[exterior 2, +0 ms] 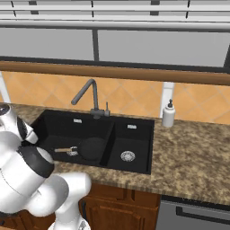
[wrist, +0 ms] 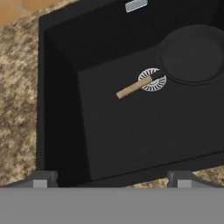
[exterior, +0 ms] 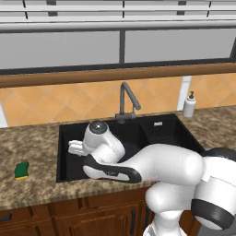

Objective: Pick the pan and sponge and place them into the sink. Then turn on the water.

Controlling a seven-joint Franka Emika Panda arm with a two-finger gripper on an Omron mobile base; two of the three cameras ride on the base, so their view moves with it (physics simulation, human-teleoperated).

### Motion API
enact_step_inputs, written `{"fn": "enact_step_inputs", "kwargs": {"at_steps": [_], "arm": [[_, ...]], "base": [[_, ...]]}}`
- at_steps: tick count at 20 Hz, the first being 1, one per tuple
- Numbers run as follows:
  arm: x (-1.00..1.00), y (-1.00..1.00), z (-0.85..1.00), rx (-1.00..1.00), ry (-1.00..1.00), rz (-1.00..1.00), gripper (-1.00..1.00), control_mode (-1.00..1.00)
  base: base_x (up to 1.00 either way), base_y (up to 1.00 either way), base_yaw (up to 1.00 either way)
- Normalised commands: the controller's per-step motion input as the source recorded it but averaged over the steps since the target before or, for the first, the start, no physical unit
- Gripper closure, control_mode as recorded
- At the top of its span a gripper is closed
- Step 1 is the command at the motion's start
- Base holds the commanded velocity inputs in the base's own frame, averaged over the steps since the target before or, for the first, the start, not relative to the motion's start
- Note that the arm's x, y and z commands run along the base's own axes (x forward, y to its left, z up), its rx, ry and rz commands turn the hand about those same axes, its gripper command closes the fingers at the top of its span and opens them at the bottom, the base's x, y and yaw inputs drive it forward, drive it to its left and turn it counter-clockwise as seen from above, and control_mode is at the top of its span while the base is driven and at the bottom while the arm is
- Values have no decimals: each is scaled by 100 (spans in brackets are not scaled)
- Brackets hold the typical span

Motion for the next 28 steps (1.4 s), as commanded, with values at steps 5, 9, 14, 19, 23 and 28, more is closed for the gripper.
{"fn": "enact_step_inputs", "kwargs": {"at_steps": [5,9,14,19,23,28], "arm": [[-28,73,16,-1,-10,23,-100,-100],[-7,69,10,0,-9,25,-100,-100],[0,75,0,-1,-4,24,-100,-100],[0,78,11,-2,0,17,-100,-100],[0,75,4,-14,0,3,-100,-100],[0,73,0,-27,4,0,-100,-100]], "base": [[0,0,0],[0,0,0],[0,0,0],[0,0,0],[0,0,0],[0,0,0]]}}
